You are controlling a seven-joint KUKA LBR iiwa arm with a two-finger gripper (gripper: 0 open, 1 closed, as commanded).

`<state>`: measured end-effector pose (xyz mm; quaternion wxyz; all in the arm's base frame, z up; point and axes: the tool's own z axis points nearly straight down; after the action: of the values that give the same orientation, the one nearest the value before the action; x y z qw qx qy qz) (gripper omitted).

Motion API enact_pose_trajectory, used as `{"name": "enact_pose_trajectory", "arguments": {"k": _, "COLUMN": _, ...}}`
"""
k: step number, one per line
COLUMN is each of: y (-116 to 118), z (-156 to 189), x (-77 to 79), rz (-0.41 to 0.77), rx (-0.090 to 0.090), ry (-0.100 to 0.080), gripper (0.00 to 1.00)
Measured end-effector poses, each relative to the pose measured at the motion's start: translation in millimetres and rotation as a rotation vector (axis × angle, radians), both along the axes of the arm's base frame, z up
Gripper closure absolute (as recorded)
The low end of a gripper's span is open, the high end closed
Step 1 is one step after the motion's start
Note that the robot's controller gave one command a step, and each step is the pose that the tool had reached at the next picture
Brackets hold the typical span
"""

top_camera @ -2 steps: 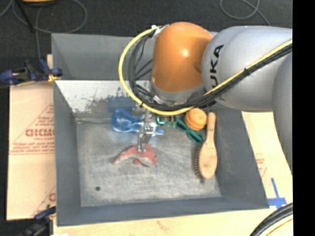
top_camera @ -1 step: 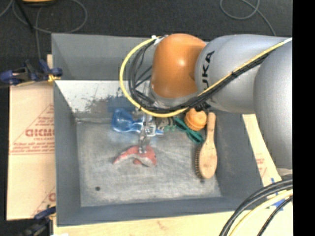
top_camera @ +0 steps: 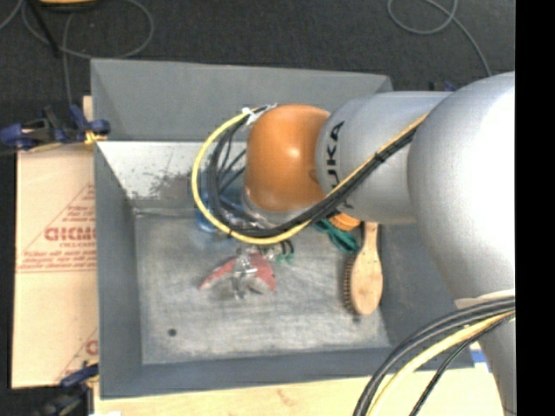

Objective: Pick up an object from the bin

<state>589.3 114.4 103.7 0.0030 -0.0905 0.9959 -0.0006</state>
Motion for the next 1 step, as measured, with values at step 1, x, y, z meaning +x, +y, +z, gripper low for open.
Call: {"name": "enact_pose_trajectory", "arguments": {"k": 1, "y": 5.4, "z": -26.9, "x": -34.6, "rz": 0.092, "rx": -0.001, "ry": 0.007, "gripper": 0.00}}
